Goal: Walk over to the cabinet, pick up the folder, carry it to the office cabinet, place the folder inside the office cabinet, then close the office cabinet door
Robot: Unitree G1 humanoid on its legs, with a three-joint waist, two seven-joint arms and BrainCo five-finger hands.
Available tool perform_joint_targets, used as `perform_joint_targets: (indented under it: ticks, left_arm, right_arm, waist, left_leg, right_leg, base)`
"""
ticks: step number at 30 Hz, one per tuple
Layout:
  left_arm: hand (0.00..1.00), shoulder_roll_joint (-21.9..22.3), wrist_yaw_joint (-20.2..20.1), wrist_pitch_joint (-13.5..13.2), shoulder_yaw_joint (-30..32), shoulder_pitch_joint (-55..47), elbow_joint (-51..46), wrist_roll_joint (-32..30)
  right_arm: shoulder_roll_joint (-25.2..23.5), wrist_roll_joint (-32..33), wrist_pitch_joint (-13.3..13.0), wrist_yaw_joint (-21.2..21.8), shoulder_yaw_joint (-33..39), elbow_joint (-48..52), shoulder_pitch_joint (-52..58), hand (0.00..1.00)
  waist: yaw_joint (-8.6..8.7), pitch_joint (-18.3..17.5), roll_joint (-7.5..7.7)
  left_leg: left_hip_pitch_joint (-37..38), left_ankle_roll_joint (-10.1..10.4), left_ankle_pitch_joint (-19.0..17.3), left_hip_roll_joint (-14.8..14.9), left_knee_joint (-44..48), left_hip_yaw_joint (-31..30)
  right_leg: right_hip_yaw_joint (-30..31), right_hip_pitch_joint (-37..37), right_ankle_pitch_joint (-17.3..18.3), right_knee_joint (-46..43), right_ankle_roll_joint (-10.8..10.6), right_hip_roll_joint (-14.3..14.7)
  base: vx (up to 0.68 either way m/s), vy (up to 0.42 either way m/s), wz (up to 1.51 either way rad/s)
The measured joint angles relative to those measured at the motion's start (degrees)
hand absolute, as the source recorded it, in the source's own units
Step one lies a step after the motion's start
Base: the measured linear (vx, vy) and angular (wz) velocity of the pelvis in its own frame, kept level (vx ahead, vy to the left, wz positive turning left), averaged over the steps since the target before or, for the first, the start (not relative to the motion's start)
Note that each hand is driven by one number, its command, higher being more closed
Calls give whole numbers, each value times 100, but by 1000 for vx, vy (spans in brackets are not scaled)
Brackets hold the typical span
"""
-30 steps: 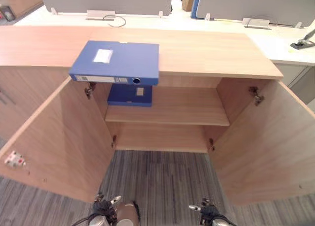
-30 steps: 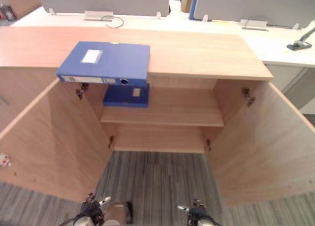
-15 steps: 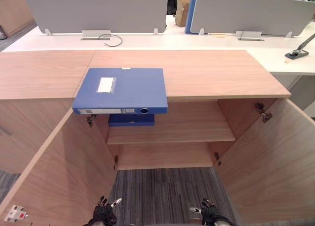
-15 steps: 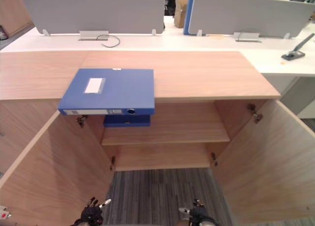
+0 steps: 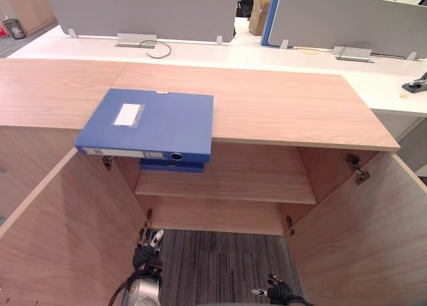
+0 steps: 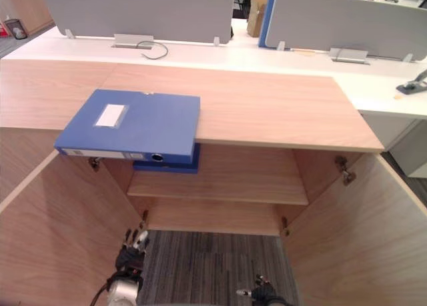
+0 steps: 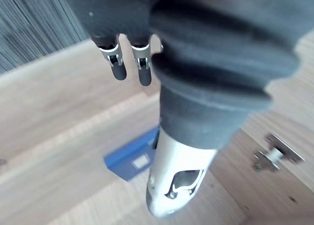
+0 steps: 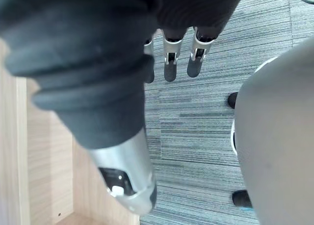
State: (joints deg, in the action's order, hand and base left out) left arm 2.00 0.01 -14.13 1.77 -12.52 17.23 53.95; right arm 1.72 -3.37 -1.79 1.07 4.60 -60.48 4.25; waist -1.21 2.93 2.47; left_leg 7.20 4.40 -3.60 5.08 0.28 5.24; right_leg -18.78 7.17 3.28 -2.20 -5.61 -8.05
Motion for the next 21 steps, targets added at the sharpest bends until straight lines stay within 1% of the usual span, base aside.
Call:
perform_joint_targets:
  ticks: [2,3,4,6,8,10,11,12,14,15,17,18,20,21]
  left_arm:
    - [0,-2,235,-163,-151,-122,-864,-19]
    - [0,-5,284,-182,-149,-121,-977,-18]
    - [0,-9,420,-207,-151,-119,-1160,-32]
    - [0,-17,621,-222,-174,-156,-1450,-60]
    - [0,-9,867,-229,-192,-344,-1930,-230]
    - [0,-4,984,-198,-155,-433,-2345,-447]
    - [0,10,1103,-194,-116,-466,-2602,-708]
    - [0,17,1158,-191,-94,-465,-2714,-817]
    - [0,97,1409,-156,-5,-456,-3146,-1428]
    - [0,99,1467,-137,0,-456,-3243,-1602]
    - [0,100,1679,-70,28,-452,-3526,-2270]
    - [0,101,1857,-25,76,-450,-3766,-2722]
    - [0,102,2048,24,135,-440,-4072,-3168]
    - [0,100,2252,53,162,-383,-4367,-3674]
  right_arm:
    - [8,-10,3,-51,-220,13,3,0]
    - [7,-10,5,-65,-221,11,10,0]
    - [-1,-7,14,-80,-215,12,24,0]
    - [-54,-10,23,-120,-212,11,58,0]
    - [-124,-21,56,-127,-178,-4,136,0]
    - [-176,-22,64,-128,-121,-10,181,0]
    - [-188,-26,68,-129,-117,-25,186,0]
    - [-193,-27,69,-130,-110,-41,190,0]
    - [-219,-26,89,-133,43,-56,216,0]
    - [-219,-21,107,-133,49,-58,219,0]
    - [-219,-8,133,-140,47,-57,221,0]
    - [-218,-5,157,-153,47,-55,219,0]
    - [-225,-3,158,-158,41,-46,219,0]
    - [-225,-3,159,-158,35,-45,221,0]
  waist:
    - [-56,-31,10]
    - [-74,-34,11]
    - [-94,-33,14]
    - [-122,-69,78]
    - [-220,-123,178]
    - [-310,-148,239]
    - [-340,-149,247]
    - [-360,-151,246]
    - [-456,-161,255]
    - [-464,-161,255]
    - [-468,-168,254]
    - [-474,-173,255]
    - [-473,-183,263]
    - [-459,-186,260]
  left_leg:
    - [-2,-7,-5,-40,1,-6]
    - [0,-11,-8,-50,1,-11]
    - [2,-49,-32,-64,11,-74]
    - [-9,-69,-46,-95,25,-208]
    - [-121,-60,-100,-109,163,-313]
    - [-237,-52,-153,-111,309,-423]
    - [-300,-64,-190,-110,386,-491]
    - [-333,-59,-209,-111,438,-514]
    - [-440,-41,-253,-112,552,-576]
    - [-469,-41,-255,-112,568,-591]
    - [-523,-40,-260,-111,617,-620]
    - [-518,-39,-260,-109,624,-619]
    - [-518,-39,-260,-108,613,-616]
    - [-515,-40,-258,-109,602,-610]
  right_leg:
    - [-35,79,-95,134,-2,-23]
    - [-69,102,-121,158,-4,-30]
    - [-163,162,-162,183,-3,-67]
    - [-307,224,-172,184,-3,-105]
    - [-365,231,-192,145,0,-128]
    - [-469,226,-199,108,5,-136]
    - [-494,232,-199,86,5,-136]
    - [-504,233,-199,81,5,-137]
    - [-560,224,-198,76,5,-135]
    - [-585,225,-198,76,4,-133]
    - [-607,219,-198,89,4,-127]
    - [-606,224,-197,96,4,-123]
    - [-603,224,-197,96,3,-123]
    - [-598,219,-197,97,3,-124]
  base:
    - [39,68,10]
    - [30,68,15]
    - [11,89,28]
    - [6,88,35]
    - [7,63,30]
    - [-10,45,30]
    - [-21,26,29]
    - [-46,20,20]
    - [-66,9,11]
    - [-62,-6,12]
    - [-72,-5,6]
    - [-72,-1,-3]
    - [-77,3,-5]
    - [-89,10,-4]
